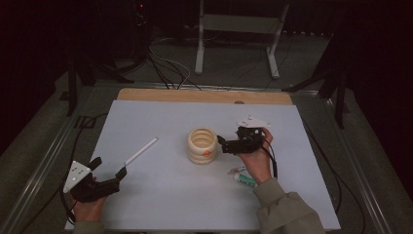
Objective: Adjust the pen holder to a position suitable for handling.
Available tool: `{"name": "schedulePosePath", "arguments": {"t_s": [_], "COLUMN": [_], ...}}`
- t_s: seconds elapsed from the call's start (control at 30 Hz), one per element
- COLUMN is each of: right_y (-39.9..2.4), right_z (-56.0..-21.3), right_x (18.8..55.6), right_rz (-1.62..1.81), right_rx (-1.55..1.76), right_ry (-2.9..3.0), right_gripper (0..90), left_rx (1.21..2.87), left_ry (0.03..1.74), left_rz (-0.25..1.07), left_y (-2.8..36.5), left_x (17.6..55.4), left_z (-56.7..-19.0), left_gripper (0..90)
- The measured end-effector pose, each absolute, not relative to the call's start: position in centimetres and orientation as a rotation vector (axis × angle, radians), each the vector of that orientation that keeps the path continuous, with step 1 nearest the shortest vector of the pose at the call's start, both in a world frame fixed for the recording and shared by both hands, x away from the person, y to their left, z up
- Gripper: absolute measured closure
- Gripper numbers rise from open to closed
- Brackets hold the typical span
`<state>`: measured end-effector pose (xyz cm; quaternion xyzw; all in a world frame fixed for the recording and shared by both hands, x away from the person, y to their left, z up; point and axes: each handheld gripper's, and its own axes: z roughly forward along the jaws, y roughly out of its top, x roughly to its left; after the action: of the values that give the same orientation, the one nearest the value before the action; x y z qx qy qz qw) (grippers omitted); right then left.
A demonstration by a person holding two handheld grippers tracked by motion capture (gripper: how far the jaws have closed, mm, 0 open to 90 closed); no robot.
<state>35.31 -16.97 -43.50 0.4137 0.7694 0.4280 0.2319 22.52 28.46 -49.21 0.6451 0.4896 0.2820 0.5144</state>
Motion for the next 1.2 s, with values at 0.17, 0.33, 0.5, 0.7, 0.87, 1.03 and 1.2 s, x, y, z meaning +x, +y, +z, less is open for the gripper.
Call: {"name": "schedulePosePath", "arguments": {"t_s": [0.17, 0.33, 0.5, 0.7, 0.87, 1.03, 1.2], "right_y": [-19.5, -23.3, -25.9, -27.7, -28.6, -29.1, -29.5], "right_z": [-43.2, -43.4, -44.2, -45.1, -46.2, -47.1, -47.4], "right_x": [34.0, 32.0, 30.5, 29.0, 27.8, 27.1, 26.9], "right_rz": [1.214, 1.284, 1.345, 1.389, 1.407, 1.435, 1.473], "right_rx": [1.148, 1.14, 1.172, 1.186, 1.152, 1.146, 1.137], "right_ry": [2.063, 2.006, 1.959, 1.935, 1.935, 1.925, 1.93], "right_gripper": [0.0, 0.0, 0.0, 0.0, 0.0, 0.0, 0.0], "left_rx": [1.553, 1.548, 1.548, 1.546, 1.551, 1.557, 1.562], "left_ry": [1.177, 1.175, 1.185, 1.181, 1.176, 1.168, 1.165], "left_rz": [0.678, 0.682, 0.68, 0.678, 0.671, 0.67, 0.67], "left_y": [28.4, 28.3, 28.5, 28.5, 28.4, 28.3, 28.3], "left_x": [22.5, 22.4, 22.4, 22.4, 22.4, 22.4, 22.3], "left_z": [-49.2, -49.1, -49.2, -49.2, -49.2, -49.2, -49.2], "left_gripper": [1.0, 1.0, 1.0, 1.0, 1.0, 1.0, 1.0]}}
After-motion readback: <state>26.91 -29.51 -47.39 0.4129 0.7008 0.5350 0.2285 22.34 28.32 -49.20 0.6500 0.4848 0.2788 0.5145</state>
